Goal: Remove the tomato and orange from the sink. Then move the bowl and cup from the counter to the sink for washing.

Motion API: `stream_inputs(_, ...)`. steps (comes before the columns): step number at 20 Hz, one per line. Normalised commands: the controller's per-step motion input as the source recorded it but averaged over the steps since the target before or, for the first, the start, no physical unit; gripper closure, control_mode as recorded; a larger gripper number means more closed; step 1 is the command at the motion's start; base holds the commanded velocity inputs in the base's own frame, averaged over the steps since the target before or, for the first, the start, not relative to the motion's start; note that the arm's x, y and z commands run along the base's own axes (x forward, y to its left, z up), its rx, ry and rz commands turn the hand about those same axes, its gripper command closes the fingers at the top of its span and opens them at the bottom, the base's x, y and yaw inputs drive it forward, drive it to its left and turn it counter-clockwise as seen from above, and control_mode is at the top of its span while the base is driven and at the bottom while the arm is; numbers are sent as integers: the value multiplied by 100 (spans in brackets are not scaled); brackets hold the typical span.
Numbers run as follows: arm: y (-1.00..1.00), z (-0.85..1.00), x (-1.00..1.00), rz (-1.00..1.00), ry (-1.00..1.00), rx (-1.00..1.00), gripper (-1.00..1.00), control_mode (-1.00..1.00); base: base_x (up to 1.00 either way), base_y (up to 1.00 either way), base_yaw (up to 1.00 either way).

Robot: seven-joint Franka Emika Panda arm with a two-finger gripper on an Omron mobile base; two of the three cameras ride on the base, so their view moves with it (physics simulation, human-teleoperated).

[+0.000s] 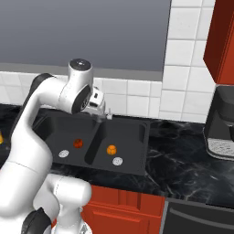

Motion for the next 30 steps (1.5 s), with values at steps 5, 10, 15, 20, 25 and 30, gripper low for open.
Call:
stream_inputs(5, -20, 0, -10, 1, -4, 12, -100, -100, 0, 0, 0)
stream_inputs(10, -19, -1, -7, 11, -2, 11, -100, -100, 0, 0, 0)
stream_inputs(15, -15, -5, -4, 14, 0, 2, -100, -100, 0, 0, 0)
stream_inputs(20, -14, -6, -3, 10, 0, 0, -100, -100, 0, 0, 0)
stream_inputs(25, -7, -12, 0, 7, -1, 0, -100, -100, 0, 0, 0)
stream_inputs(30, -8, -15, 0, 7, -5, 0, -100, -100, 0, 0, 0)
